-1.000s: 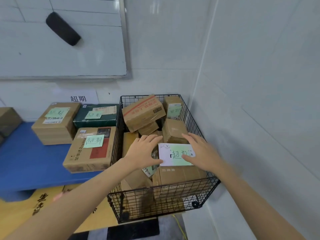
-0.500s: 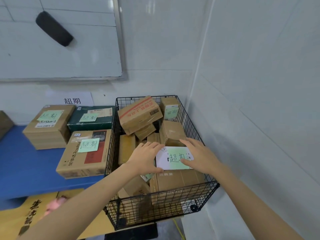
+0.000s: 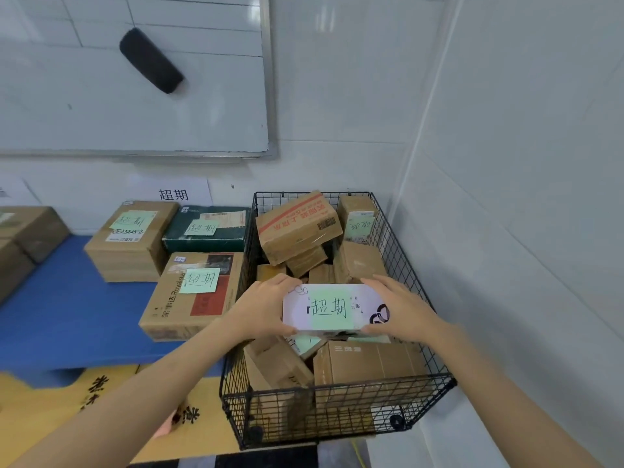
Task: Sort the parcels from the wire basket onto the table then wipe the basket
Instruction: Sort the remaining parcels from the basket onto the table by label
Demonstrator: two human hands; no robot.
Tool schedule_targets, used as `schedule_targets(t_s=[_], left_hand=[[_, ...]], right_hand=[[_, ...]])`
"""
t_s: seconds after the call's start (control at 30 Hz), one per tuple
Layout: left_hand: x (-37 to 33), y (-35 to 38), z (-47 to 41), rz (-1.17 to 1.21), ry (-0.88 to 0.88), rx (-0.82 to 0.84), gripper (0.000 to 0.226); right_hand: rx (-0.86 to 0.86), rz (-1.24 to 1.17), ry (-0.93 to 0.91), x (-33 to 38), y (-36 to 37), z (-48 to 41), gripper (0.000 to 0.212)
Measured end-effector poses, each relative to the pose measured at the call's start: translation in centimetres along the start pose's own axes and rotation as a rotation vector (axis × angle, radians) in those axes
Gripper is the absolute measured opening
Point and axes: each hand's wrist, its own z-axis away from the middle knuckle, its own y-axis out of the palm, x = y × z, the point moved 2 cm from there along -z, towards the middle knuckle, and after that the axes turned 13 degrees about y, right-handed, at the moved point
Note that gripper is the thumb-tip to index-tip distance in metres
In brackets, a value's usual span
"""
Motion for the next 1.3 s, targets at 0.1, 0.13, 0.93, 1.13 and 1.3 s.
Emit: schedule_targets(t_s=[0.1,0.13,0.93,1.13,1.3], left_hand=[[0.4,-0.4,0.7,0.022,-0.03,0.0,0.091],[0.5,-0.5,0.8,0.028,-0.035,0.0,0.091],[0.6,-10.4,0.1,0.277,0.015,-0.56,0.086],[0.5,-11.2,2.6,0.312,-0.069,-0.687,0.093],[0.2,-12.2,5.3,0.299,-0.126,-0.763,0.091]], right_hand=[[0.026,-0.05,-0.021,-0.2,0.2,-0.7,0.11],[0.036,-0.069,-0.024,-0.2,0.2,-0.9,0.11],[-0.325,-0.612,-0.172,2.3,-8.6,-1.5,0.096],[-0.27,-0.803,-0.248,5.6,-9.0,-0.9,0.097],[-0.243,-0.812,-0.279,8.0,-8.7,-0.9,0.104]])
